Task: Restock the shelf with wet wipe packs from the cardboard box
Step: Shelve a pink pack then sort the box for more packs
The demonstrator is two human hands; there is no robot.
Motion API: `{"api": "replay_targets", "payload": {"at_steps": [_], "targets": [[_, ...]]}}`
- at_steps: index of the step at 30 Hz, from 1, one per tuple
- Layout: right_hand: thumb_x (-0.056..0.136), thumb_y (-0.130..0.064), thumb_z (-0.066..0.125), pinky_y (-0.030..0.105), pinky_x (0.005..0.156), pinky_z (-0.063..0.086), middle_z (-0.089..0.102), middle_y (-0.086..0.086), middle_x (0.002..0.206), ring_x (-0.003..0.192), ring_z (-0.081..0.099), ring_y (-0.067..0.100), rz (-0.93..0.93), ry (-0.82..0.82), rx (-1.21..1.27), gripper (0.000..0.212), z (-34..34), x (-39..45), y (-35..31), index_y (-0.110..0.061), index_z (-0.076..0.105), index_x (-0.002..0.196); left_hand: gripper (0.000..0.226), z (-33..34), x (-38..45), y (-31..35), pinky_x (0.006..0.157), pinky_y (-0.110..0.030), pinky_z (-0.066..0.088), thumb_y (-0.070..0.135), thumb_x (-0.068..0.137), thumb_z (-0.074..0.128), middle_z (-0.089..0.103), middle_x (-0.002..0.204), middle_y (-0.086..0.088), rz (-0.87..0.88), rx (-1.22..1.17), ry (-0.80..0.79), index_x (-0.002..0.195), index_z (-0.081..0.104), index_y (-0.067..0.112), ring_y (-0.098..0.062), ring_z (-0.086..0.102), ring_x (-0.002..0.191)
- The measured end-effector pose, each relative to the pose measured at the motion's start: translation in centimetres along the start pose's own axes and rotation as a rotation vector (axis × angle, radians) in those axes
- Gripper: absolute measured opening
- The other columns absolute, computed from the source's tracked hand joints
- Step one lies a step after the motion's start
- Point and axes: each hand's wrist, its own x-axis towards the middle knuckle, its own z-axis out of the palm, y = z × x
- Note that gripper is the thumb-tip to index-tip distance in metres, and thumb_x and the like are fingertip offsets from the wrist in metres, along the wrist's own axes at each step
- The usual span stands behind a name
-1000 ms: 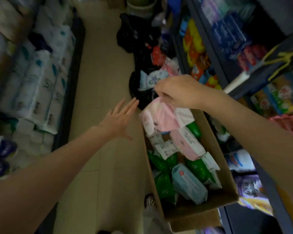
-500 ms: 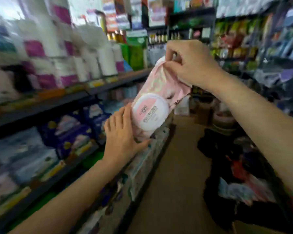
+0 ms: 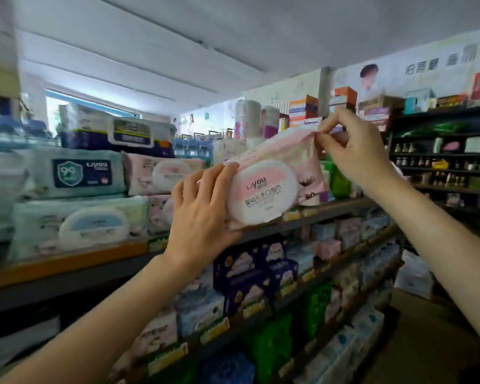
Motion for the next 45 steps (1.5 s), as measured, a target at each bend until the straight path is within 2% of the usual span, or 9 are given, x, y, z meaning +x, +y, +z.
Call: {"api": "replay_targets", "payload": {"at_steps": [4, 8, 11, 17, 28, 33, 38, 41, 45], "targets": [[0.081, -0.018, 0.058, 0.021, 0.094, 0.044, 0.047, 0.01, 0.119, 0.114, 0.048, 0.017, -0.026, -0.025, 0.136, 0.039, 3.5, -0.2, -1.9, -0.006, 0.046, 0.116, 0.081, -1.6, 0.6, -4.1, 0.089, -0.045, 0.035, 0.065, 0.068, 0.044, 0.037, 0.125, -0.005, 0.048, 0.165, 0.06, 0.131, 0.034, 0.016, -0.029, 0.036, 0.106], [0.063, -0.051, 0.07, 0.05, 0.113, 0.019, 0.011, 0.006, 0.146, 0.137, 0.011, 0.027, -0.446, -0.124, -0.367, 0.098, 8.7, -1.6, -1.7, -0.024, 0.018, 0.142, 0.077, -2.3, 2.2, -7.8, 0.084, -0.048, 0.041, 0.06, 0.066, 0.046, 0.034, 0.12, -0.008, 0.023, 0.292, 0.108, 0.127, 0.036, 0.014, -0.029, 0.034, 0.103], [0.062, -0.026, 0.083, 0.057, 0.107, 0.029, 0.004, 0.007, 0.147, 0.136, 0.013, 0.037, -0.45, 0.053, -0.521, 0.114, 13.3, 1.2, -0.3, -0.029, 0.003, 0.145, 0.074, -2.6, 4.3, -10.8, 0.086, -0.043, 0.034, 0.057, 0.067, 0.051, 0.034, 0.122, -0.008, 0.072, 0.401, 0.09, 0.127, 0.039, 0.016, -0.029, 0.034, 0.105], [0.064, -0.028, 0.078, 0.036, 0.054, 0.05, 0.016, 0.001, 0.133, 0.121, 0.023, 0.03, -0.383, 0.052, -0.268, 0.095, 18.0, 8.6, 0.2, -0.029, 0.014, 0.135, 0.076, -2.7, 9.1, -14.0, 0.084, -0.04, 0.024, 0.048, 0.062, 0.052, 0.054, 0.12, -0.016, 0.122, 0.566, 0.007, 0.128, 0.048, 0.012, -0.027, 0.033, 0.104], [0.059, -0.046, 0.078, 0.033, 0.101, 0.039, 0.021, -0.001, 0.134, 0.124, 0.034, 0.019, -0.381, -0.685, -0.199, 0.104, 26.5, 5.0, 10.5, -0.025, 0.018, 0.141, 0.102, 6.5, 2.4, -14.0, 0.088, -0.044, 0.046, 0.061, 0.046, 0.075, 0.051, 0.122, -0.006, 0.039, 0.585, -0.649, 0.129, 0.035, 0.018, -0.03, 0.053, 0.106], [0.057, -0.053, 0.08, 0.029, 0.107, 0.027, 0.026, -0.004, 0.133, 0.125, 0.029, 0.012, -0.283, -0.857, -0.016, 0.105, 26.8, 6.1, 10.5, -0.032, 0.021, 0.141, 0.107, 6.7, 2.5, -15.5, 0.066, -0.037, 0.052, 0.063, 0.023, 0.072, 0.061, 0.096, -0.007, 0.122, 0.647, -0.567, 0.115, 0.046, 0.015, -0.028, 0.059, 0.08], [0.071, -0.047, 0.072, 0.023, 0.092, 0.031, 0.04, -0.004, 0.125, 0.113, 0.039, 0.011, -0.183, -0.975, 0.112, 0.077, 26.9, 5.4, 11.0, -0.04, 0.034, 0.137, 0.105, 6.3, 2.5, -14.9, 0.087, -0.04, 0.046, 0.069, 0.044, 0.072, 0.048, 0.114, -0.002, 0.103, 0.594, -0.745, 0.132, 0.035, 0.026, -0.024, 0.049, 0.103], [0.07, -0.045, 0.074, 0.028, 0.1, 0.034, 0.037, -0.005, 0.13, 0.118, 0.036, 0.012, -0.188, -1.008, 0.067, 0.084, 26.9, 5.6, 10.9, -0.04, 0.03, 0.141, 0.084, 5.1, 4.8, -14.1, 0.105, -0.032, 0.03, 0.059, 0.072, 0.065, 0.031, 0.121, 0.006, -0.278, 0.24, -1.106, 0.141, 0.024, 0.034, -0.017, 0.033, 0.121], [0.076, -0.047, 0.067, 0.029, 0.106, 0.031, 0.034, -0.004, 0.142, 0.128, 0.035, 0.016, -0.16, -0.983, 0.059, 0.077, 25.8, 4.0, 10.7, -0.036, 0.029, 0.142, 0.064, 4.6, 5.0, -12.5, 0.106, -0.035, 0.034, 0.044, 0.082, 0.062, 0.037, 0.13, 0.0, -0.286, 0.289, -1.133, 0.139, 0.034, 0.031, -0.019, 0.037, 0.12]]}}
